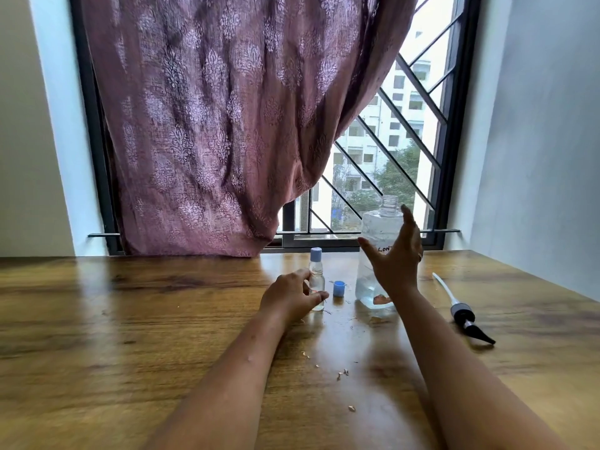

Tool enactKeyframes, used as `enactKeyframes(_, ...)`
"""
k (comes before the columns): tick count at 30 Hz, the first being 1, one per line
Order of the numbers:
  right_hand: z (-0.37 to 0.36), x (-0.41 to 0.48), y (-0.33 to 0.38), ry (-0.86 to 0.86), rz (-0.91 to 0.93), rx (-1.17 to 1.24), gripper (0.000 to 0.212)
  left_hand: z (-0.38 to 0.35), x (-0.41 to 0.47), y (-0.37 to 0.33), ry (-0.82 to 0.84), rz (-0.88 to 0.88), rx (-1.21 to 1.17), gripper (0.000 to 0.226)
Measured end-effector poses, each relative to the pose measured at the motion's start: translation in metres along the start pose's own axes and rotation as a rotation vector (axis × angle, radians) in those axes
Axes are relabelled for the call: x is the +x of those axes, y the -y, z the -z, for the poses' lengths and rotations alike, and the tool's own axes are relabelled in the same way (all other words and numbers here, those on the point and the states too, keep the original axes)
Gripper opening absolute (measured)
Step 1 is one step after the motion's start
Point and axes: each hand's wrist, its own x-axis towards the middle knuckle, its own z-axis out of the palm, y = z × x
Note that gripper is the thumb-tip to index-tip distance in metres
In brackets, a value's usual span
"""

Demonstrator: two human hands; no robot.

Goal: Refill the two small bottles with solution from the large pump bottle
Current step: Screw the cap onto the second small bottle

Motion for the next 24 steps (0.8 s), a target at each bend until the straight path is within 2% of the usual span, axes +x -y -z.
enactKeyframes(4,0.001,-0.005,0.007,0.034,-0.012,-0.121,0.092,-0.001,0.001,0.001,0.003,0.004,-0.022,0.038)
enactKeyframes(6,0.004,-0.008,0.014,-0.054,0.208,-0.292,0.082,-0.001,0.002,0.001,0.003,0.005,-0.022,0.037)
enactKeyframes(8,0.003,-0.010,0.023,-0.107,0.456,-0.366,0.058,-0.001,0.002,0.000,0.004,0.005,-0.022,0.038)
enactKeyframes(9,-0.001,-0.012,0.028,-0.088,0.524,-0.348,0.042,-0.001,0.001,0.000,0.004,0.006,-0.023,0.037)
enactKeyframes(11,-0.008,-0.019,0.038,0.088,0.505,-0.242,0.014,-0.001,0.000,0.000,-0.002,0.010,-0.034,0.035)
enactKeyframes(12,-0.011,-0.024,0.042,0.201,0.439,-0.210,0.010,0.000,0.000,0.000,-0.006,0.014,-0.040,0.034)
enactKeyframes(13,-0.015,-0.029,0.043,0.310,0.370,-0.233,0.012,0.000,0.000,0.000,-0.006,0.019,-0.041,0.035)
enactKeyframes(16,-0.023,-0.038,0.031,0.664,0.232,-0.508,0.030,0.001,0.001,0.001,0.001,0.019,-0.027,0.036)
enactKeyframes(18,-0.026,-0.042,0.023,0.834,0.172,-0.661,0.033,0.001,0.002,0.000,-0.004,0.021,-0.028,0.035)
enactKeyframes(20,-0.028,-0.043,0.019,0.900,0.161,-0.733,0.031,0.001,0.002,0.000,-0.008,0.018,-0.020,0.036)
enactKeyframes(24,-0.030,-0.039,0.018,0.925,0.203,-0.729,0.034,0.001,0.003,-0.001,-0.006,0.015,-0.008,0.038)
